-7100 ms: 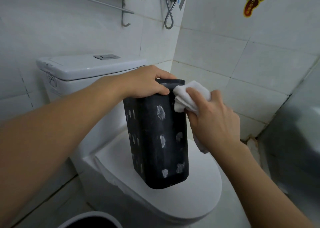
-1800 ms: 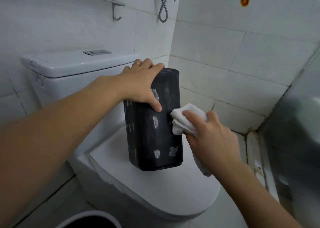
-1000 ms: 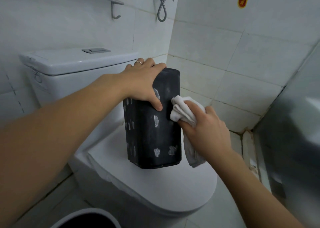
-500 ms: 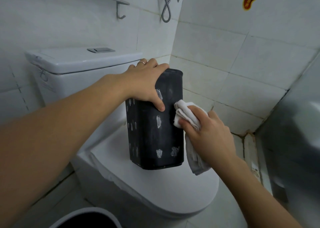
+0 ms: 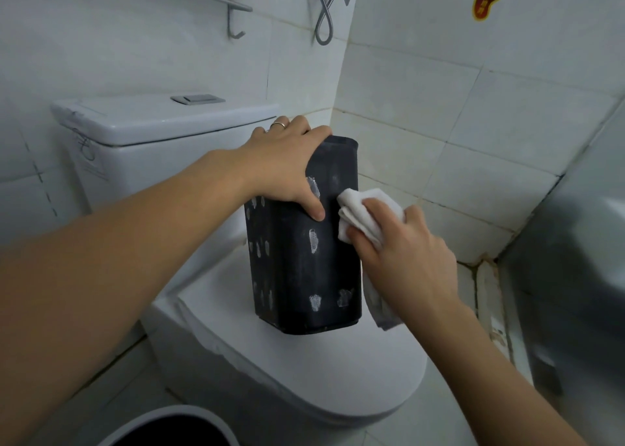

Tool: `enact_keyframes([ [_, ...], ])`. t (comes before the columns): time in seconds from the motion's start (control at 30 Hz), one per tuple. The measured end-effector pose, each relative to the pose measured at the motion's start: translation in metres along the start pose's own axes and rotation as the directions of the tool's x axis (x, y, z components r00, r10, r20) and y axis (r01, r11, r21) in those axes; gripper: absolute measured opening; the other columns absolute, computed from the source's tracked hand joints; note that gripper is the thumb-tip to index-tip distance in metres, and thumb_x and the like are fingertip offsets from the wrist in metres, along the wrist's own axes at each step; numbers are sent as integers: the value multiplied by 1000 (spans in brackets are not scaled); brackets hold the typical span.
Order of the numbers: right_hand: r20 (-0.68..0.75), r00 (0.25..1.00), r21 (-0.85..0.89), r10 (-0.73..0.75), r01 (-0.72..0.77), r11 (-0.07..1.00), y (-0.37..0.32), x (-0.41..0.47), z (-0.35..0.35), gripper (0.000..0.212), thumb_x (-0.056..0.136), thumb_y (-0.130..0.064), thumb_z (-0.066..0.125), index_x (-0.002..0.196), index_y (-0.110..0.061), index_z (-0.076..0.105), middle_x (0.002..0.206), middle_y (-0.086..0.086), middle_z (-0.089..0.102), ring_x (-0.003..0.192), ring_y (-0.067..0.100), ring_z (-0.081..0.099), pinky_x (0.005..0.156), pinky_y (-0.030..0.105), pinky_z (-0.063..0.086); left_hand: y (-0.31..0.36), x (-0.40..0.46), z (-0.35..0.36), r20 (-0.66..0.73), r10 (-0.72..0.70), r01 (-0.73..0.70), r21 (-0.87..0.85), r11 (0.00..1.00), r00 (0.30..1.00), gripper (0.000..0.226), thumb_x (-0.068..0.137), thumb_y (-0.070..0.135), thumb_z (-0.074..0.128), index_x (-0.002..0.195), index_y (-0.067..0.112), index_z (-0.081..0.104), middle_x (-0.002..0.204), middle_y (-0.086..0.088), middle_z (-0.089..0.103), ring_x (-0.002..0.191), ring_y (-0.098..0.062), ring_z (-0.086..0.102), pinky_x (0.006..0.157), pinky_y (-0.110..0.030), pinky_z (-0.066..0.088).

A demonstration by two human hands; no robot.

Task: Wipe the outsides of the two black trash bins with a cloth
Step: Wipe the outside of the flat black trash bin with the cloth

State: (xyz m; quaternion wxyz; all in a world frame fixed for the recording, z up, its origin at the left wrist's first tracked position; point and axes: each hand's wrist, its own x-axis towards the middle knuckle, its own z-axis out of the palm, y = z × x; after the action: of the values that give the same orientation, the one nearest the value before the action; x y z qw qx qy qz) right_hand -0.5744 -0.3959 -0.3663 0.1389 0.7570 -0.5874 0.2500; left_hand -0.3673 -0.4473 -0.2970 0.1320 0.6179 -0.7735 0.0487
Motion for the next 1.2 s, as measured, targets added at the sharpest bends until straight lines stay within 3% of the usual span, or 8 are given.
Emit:
enact_keyframes([
  [0.13, 49, 997, -15, -61, 62, 998, 7, -24, 4, 27, 91, -56, 50, 112, -39, 47, 86, -2, 39, 48, 19, 45, 40, 32, 45, 1, 0, -1, 12, -5, 5, -11, 1000, 1000, 123, 49, 68, 84, 149, 32, 22, 136, 1, 33, 133, -26, 26, 106, -46, 29],
  [0.3, 31, 999, -12, -21, 21, 1000, 8, -8, -1, 32, 92, -62, 43, 115, -41, 48, 89, -2, 40, 53, 23, 46, 48, 32, 47, 11, 1, 1, -3, 12, -12, 5, 1000, 1000, 121, 50, 66, 84, 149, 31, 23, 136, 0, 33, 133, -26, 26, 105, -47, 29],
  [0.5, -6, 999, 13, 41, -41, 999, 1, 20, -2, 33, 94, -61, 42, 119, -41, 48, 92, 0, 41, 58, 22, 40, 48, 27, 26, 11, 4, 0, 8, 3, -3, 17, 1000, 1000, 122, 48, 67, 84, 148, 31, 23, 137, 0, 33, 134, -28, 25, 105, -48, 29],
  [0.63, 70, 997, -14, -18, 19, 1000, 3, -9, -1, 31, 93, -61, 41, 116, -41, 45, 90, -2, 40, 55, 22, 49, 49, 33, 47, 4, 5, -1, 23, -10, 10, -7, 1000, 1000, 122, 48, 68, 84, 148, 33, 23, 136, 1, 33, 134, -27, 26, 107, -47, 29],
  [0.73, 118, 993, -21, -26, 29, 999, 7, -23, -4, 31, 92, -62, 39, 117, -43, 42, 91, -4, 39, 57, 19, 51, 50, 34, 51, 5, 3, 1, 17, 7, -7, -12, 1000, 1000, 123, 49, 66, 85, 149, 33, 23, 136, 2, 33, 134, -26, 26, 106, -46, 29],
  [0.97, 9, 1000, 14, 14, -14, 1000, -3, 22, -8, 32, 95, -61, 37, 119, -42, 47, 93, 0, 39, 61, 24, 43, 55, 31, 36, 5, 0, 1, -10, 26, -26, 11, 1000, 1000, 123, 47, 67, 84, 148, 32, 24, 133, 1, 34, 132, -26, 27, 102, -46, 30],
  [1.2, 82, 996, -50, -21, 25, 998, -10, 7, -10, 32, 96, -57, 37, 119, -38, 44, 93, 0, 38, 53, 19, 38, 50, 29, 33, -9, -2, 0, -3, 0, 0, -33, 999, 1000, 123, 46, 68, 85, 148, 34, 24, 131, 2, 35, 131, -25, 28, 105, -44, 31],
])
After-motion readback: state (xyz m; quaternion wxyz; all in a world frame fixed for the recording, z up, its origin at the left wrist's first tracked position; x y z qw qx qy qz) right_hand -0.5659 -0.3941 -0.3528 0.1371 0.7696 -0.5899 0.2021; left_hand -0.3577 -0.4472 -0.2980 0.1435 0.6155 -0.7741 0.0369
